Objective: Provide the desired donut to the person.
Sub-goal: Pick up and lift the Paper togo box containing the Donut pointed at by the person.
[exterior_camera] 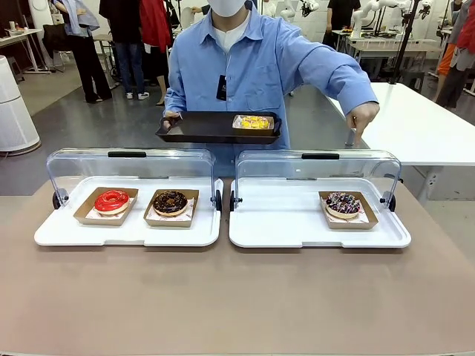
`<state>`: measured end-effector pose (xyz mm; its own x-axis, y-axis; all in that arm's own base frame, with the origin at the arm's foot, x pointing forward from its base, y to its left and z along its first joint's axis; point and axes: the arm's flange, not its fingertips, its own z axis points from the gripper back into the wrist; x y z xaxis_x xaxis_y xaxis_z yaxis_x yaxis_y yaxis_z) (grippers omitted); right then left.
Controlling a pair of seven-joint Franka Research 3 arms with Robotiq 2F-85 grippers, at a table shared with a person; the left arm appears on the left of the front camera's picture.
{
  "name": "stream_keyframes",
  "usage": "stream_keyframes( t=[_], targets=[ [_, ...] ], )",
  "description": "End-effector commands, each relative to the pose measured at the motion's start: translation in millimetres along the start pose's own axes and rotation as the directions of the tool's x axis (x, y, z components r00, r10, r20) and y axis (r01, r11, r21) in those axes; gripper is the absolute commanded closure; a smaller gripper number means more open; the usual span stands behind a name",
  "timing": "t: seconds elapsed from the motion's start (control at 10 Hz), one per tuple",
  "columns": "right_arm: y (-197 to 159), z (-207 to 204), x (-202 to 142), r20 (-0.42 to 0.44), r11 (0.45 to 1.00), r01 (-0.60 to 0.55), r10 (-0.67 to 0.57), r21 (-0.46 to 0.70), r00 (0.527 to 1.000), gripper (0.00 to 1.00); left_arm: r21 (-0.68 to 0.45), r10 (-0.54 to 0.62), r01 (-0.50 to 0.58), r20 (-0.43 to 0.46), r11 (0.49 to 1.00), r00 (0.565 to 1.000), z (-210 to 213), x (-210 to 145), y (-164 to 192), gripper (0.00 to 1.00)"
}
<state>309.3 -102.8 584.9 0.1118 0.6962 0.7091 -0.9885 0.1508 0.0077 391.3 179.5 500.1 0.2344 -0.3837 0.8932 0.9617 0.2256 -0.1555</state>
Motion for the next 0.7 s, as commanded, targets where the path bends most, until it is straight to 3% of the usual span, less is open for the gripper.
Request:
stream_keyframes(
  t=[0.0,0.3,0.5,0.6],
  targets=[
    [-21,-33,42,-0.287,0.998,0.014,0.004,0.060,0.958,0.00,0.000,-0.023,0.023,0.018,1.000,1.000,1,-1,-1,0.00],
    [-29,-130,74,-0.559,0.989,0.006,0.077,0.146,0.826,0.00,0.000,-0.023,0.023,0.018,1.000,1.000,1,-1,-1,0.00],
    [-33,-187,74,-0.681,0.991,-0.055,0.122,0.119,0.722,0.00,0.000,-0.023,0.023,0.018,1.000,1.000,1,-1,-1,0.00],
    [-35,-209,72,-0.707,0.991,-0.073,0.132,0.114,0.694,0.00,0.000,-0.023,0.023,0.018,1.000,1.000,1,-1,-1,0.00]
  ],
)
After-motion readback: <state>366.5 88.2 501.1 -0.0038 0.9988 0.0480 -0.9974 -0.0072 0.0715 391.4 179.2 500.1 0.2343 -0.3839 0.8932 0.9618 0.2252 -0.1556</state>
